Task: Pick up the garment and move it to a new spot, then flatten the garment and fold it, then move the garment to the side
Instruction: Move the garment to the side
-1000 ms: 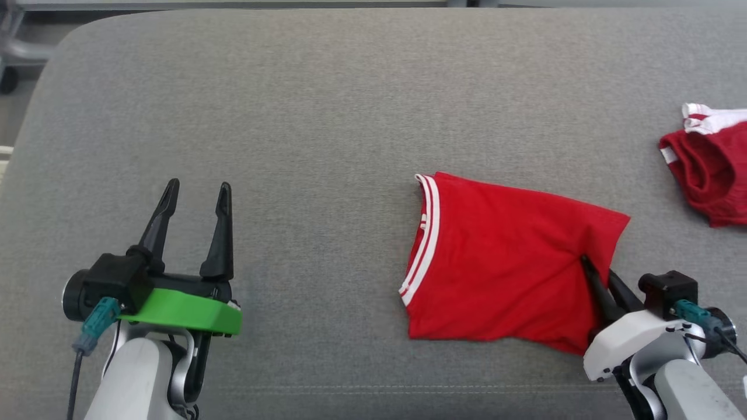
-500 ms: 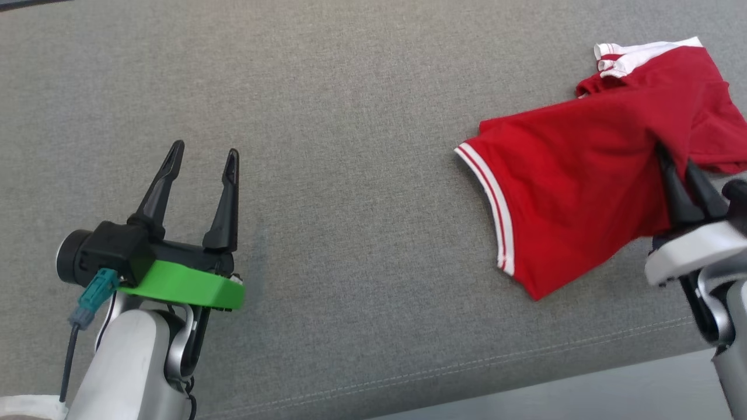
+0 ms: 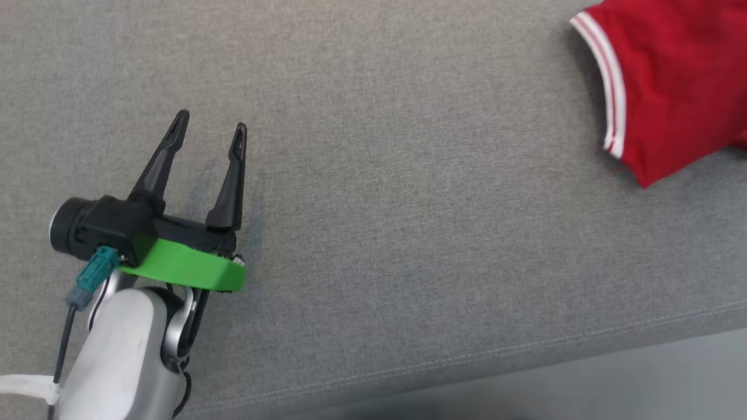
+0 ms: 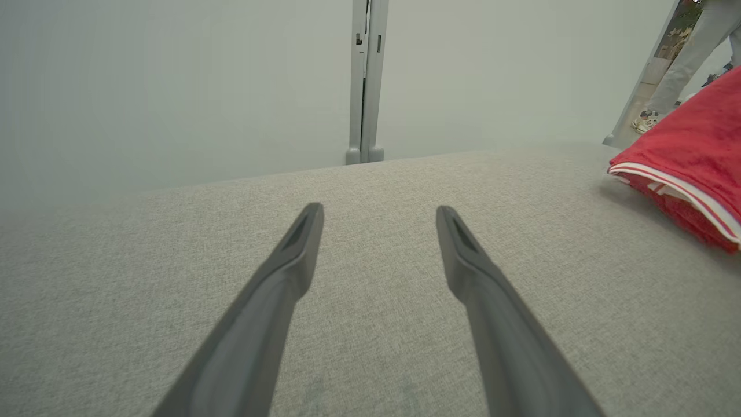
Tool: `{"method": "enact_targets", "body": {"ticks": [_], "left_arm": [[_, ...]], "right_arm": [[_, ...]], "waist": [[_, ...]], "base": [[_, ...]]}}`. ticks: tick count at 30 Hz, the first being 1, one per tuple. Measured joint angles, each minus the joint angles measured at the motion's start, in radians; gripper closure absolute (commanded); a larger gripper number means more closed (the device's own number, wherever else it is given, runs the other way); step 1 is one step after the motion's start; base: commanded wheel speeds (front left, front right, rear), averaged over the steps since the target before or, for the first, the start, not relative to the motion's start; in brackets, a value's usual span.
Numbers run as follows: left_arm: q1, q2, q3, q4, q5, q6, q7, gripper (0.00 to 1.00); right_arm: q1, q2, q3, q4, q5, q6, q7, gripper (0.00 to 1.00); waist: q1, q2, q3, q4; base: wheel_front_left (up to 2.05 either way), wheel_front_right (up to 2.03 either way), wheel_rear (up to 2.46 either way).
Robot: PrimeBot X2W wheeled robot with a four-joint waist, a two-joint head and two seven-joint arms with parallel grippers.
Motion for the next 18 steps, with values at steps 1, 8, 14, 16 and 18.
{"method": "enact_targets", "body": {"ticks": [1, 8, 14, 16, 18], "left_arm": [[-0.005, 0.002, -0.001, -0.007, 0.001, 0.000, 0.002, 0.00], [-0.040, 0.011, -0.014, -0.030, 0.007, 0.000, 0.014, 0.00], [-0.057, 0.018, -0.023, -0.044, 0.012, -0.001, 0.024, 0.00], [-0.059, 0.022, -0.023, -0.045, 0.013, -0.001, 0.028, 0.00], [-0.064, 0.024, -0.024, -0.045, 0.014, -0.001, 0.028, 0.00]], "right_arm": [[-0.017, -0.016, -0.005, 0.027, 0.002, 0.000, 0.000, 1.00], [-0.109, -0.049, -0.032, 0.215, 0.021, 0.000, -0.013, 0.69], [-0.167, -0.039, -0.055, 0.345, -0.008, 0.000, -0.072, 0.00], [-0.181, -0.033, -0.074, 0.385, -0.034, 0.000, -0.087, 0.00], [-0.189, -0.020, -0.090, 0.402, -0.053, 0.000, -0.103, 0.00]], "waist": [[0.0000, 0.0000, 0.009, 0.003], [0.0000, 0.0000, 0.083, 0.016], [0.0000, 0.0000, 0.130, 0.013], [0.0000, 0.0000, 0.139, 0.009], [0.0000, 0.0000, 0.143, 0.003]], "base": [[0.00, 0.00, 0.00], [0.00, 0.00, 0.00], [0.00, 0.00, 0.00], [0.00, 0.00, 0.00], [0.00, 0.00, 0.00]]}}
